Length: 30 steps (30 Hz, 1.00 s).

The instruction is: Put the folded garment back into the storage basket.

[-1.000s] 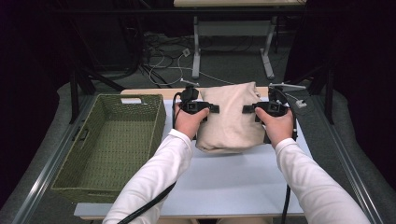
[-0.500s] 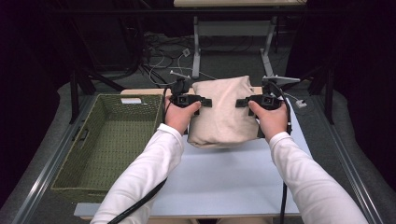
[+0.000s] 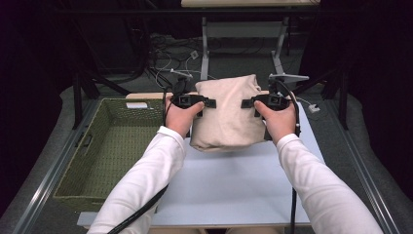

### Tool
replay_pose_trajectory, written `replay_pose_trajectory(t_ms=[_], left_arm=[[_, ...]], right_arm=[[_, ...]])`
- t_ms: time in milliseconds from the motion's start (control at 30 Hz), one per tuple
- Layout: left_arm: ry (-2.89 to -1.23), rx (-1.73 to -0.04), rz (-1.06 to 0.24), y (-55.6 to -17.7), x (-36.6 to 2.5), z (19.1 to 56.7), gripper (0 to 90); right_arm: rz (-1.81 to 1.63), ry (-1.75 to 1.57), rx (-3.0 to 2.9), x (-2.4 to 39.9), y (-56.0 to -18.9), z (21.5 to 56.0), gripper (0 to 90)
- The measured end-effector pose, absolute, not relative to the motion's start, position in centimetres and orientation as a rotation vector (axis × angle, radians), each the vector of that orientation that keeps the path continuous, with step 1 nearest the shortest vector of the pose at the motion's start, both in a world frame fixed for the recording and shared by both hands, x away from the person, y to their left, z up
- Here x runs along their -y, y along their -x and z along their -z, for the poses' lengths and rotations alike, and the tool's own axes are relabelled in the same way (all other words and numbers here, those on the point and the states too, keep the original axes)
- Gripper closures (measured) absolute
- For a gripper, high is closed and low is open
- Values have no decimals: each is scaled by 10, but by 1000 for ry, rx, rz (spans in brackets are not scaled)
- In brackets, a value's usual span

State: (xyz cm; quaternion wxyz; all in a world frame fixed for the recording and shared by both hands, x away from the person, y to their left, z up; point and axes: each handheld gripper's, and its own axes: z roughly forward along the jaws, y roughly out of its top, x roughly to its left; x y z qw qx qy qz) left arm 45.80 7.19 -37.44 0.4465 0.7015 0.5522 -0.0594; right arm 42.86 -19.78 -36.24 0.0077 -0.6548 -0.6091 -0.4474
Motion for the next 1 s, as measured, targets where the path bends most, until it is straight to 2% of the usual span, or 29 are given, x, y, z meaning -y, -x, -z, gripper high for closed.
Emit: replay_pose_trajectory(t_ms=[667,1000], left_arm=[[-1731,-1373,137,-458,-85,371,580],[-1716,-1384,115,-456,-109,358,580]], right_arm=[[1392,2033,1919,184,-431,360,758],[1416,2000,1946,163,-434,350,757]])
